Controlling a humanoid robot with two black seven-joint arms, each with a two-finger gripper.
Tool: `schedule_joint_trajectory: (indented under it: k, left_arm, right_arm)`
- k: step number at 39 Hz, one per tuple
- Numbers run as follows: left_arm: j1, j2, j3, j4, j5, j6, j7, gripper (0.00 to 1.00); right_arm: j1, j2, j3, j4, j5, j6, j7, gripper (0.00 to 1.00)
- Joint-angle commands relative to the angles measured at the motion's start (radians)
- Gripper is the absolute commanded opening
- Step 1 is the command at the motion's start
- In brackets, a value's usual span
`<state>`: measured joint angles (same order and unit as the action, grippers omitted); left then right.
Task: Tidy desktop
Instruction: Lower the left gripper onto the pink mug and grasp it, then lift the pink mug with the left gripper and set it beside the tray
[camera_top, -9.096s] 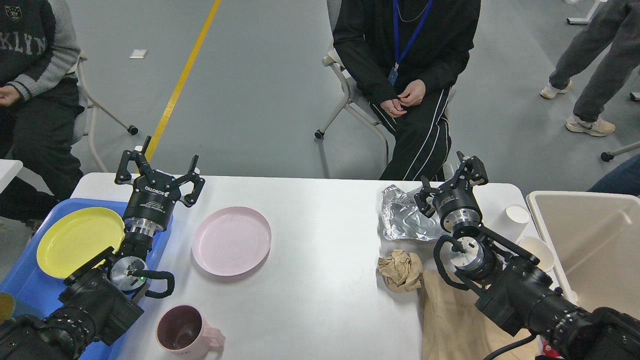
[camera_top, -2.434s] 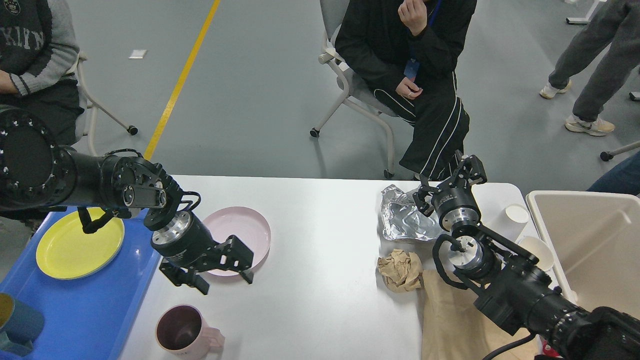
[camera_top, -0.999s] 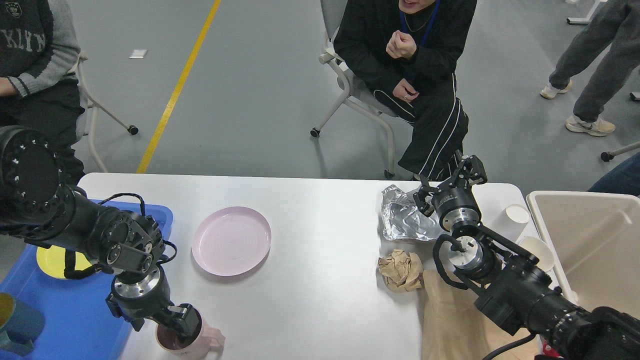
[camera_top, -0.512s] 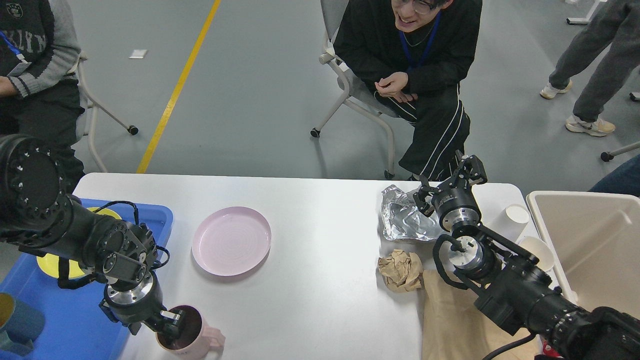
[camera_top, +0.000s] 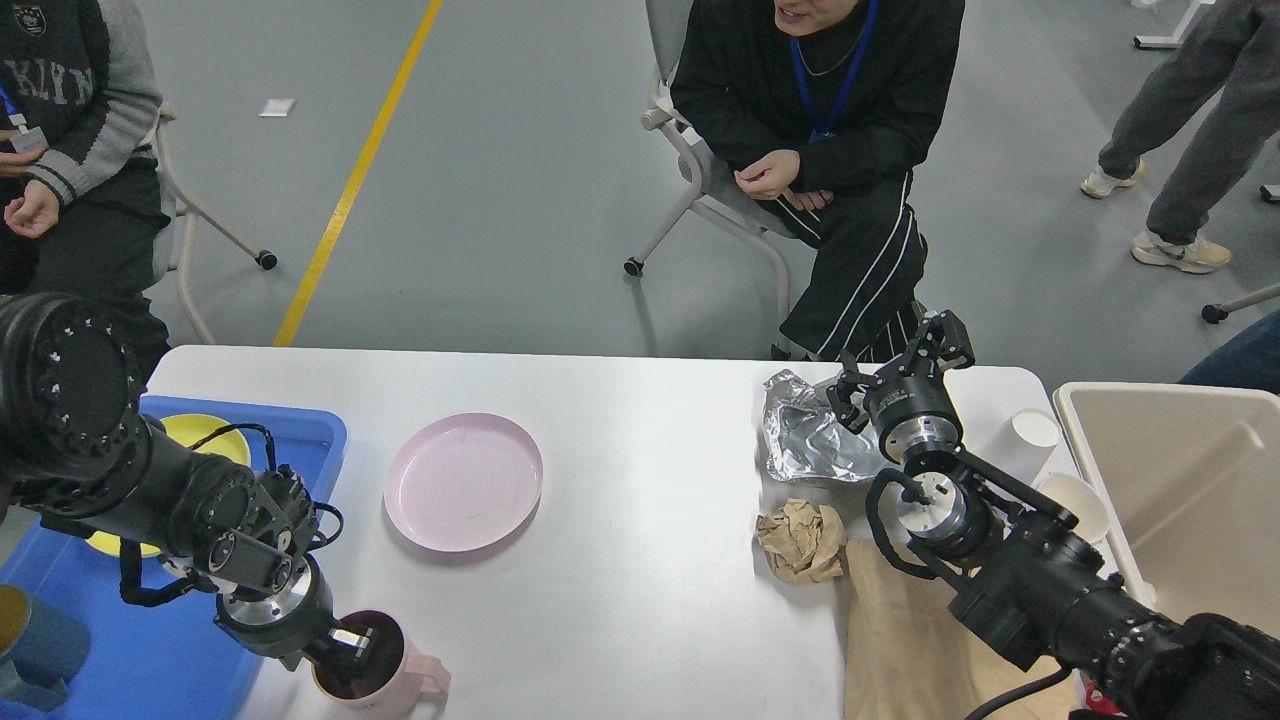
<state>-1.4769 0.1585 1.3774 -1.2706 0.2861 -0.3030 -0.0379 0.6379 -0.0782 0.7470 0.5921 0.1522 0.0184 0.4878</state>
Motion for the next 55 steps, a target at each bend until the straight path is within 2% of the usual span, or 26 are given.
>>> schedule_joint_trajectory:
  k: [1, 10, 16, 29, 35, 37, 39, 45, 51, 55]
  left_arm:
    - [0.007, 0.000, -0.001, -0.006, -0.001, 0.008, 0.000, 0.34]
    - [0.007, 0.001, -0.009, -0.027, -0.002, 0.010, -0.017, 0.05]
    - [0.007, 0.006, -0.008, -0.027, -0.002, 0.039, -0.017, 0.00]
    - [-0.014, 0.010, -0.004, -0.030, -0.002, 0.035, -0.020, 0.00]
    - [-0.123, 0.052, -0.012, -0.059, -0.007, 0.002, -0.039, 0.00]
    - [-0.155, 0.062, -0.011, -0.061, -0.007, -0.030, -0.056, 0.00]
    - [-0.227, 0.088, -0.009, -0.061, -0.007, -0.129, -0.089, 0.00]
    - [-0.354, 0.164, -0.006, -0.059, -0.008, -0.318, -0.135, 0.00]
    - [-0.486, 0.233, 0.006, -0.058, -0.008, -0.465, -0.151, 0.00]
    - [-0.551, 0.279, 0.031, -0.056, -0.012, -0.513, -0.152, 0.00]
  right_arm:
    - [0.000, 0.000, 0.000, 0.000, 0.001, 0.000, 0.000, 1.00]
    - [0.000, 0.000, 0.000, 0.000, 0.001, 0.000, 0.000, 1.00]
    - [0.000, 0.000, 0.000, 0.000, 0.000, 0.000, 0.000, 1.00]
    - [0.000, 0.000, 0.000, 0.000, 0.000, 0.000, 0.000, 1.00]
    - [-0.001, 0.000, 0.000, 0.000, 0.001, 0.000, 0.000, 1.00]
    - [0.000, 0.000, 0.000, 0.000, 0.001, 0.000, 0.000, 1.00]
    - [0.000, 0.000, 0.000, 0.000, 0.000, 0.000, 0.000, 1.00]
    - [-0.001, 0.000, 0.000, 0.000, 0.000, 0.000, 0.000, 1.00]
    - [-0.001, 0.000, 0.000, 0.000, 0.000, 0.000, 0.000, 1.00]
    - [-0.001, 0.000, 0.000, 0.000, 0.001, 0.000, 0.000, 1.00]
